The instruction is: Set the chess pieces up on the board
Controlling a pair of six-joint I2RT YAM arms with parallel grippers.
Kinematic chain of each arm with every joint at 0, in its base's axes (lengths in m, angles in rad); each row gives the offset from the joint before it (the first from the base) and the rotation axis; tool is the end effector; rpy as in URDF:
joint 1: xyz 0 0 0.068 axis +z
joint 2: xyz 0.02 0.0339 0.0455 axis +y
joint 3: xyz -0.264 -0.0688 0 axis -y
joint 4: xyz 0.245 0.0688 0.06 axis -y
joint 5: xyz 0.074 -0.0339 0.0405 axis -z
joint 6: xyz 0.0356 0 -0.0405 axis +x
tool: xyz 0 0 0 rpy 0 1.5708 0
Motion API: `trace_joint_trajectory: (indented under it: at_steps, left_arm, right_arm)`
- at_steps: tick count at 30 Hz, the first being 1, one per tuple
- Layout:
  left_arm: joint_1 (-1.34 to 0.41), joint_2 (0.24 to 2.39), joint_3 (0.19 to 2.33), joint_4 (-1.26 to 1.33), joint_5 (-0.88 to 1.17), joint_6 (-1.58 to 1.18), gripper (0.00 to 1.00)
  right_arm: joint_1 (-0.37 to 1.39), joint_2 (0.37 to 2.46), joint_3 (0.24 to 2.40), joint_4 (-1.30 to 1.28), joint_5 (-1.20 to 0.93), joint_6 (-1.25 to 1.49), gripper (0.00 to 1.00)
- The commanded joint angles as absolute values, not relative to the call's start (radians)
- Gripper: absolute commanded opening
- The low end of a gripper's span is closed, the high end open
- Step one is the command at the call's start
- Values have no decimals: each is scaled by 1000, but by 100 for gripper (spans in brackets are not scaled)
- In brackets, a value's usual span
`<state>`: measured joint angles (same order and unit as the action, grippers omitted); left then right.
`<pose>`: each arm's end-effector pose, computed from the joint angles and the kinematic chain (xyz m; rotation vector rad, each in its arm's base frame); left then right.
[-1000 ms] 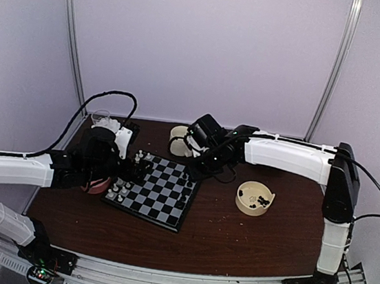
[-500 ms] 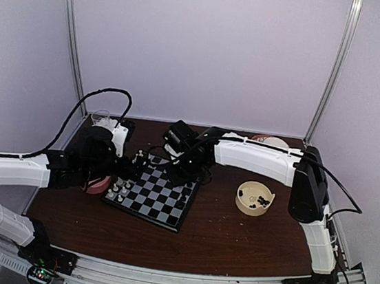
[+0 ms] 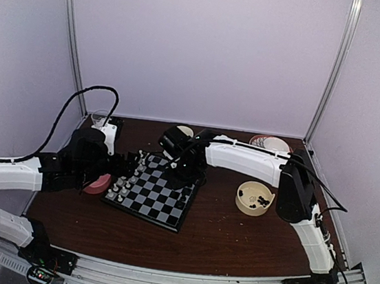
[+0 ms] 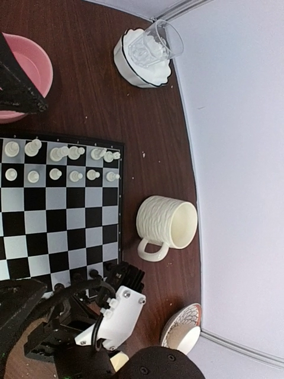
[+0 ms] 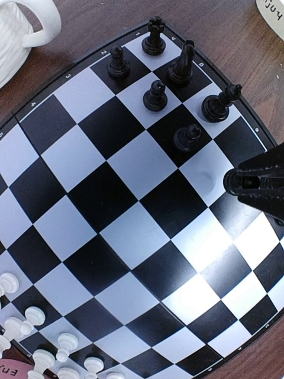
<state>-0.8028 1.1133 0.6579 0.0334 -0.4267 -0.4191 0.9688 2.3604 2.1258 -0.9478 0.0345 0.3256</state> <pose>0.1821 -0.1673 0.2529 0.1036 1.9693 -0.3785 0.2848 0.4124 0.1994 -0.8749 2.6561 0.2931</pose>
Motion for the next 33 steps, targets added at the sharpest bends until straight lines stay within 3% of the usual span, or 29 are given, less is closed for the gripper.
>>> trace_joint_trajectory:
  at_steps: [1, 24, 33]
  left_arm:
    - [-795, 1086, 636, 69, -481, -441, 97]
    - [-795, 1080, 638, 69, -455, -434, 97]
    - [-795, 1084, 640, 67, -452, -431, 97]
  right_arm:
    - [971, 2383, 2175, -976, 82, 311, 2]
    - [965, 2449, 2232, -1002, 82, 308, 7]
    - [965, 2439, 2229, -1000, 65, 308, 22]
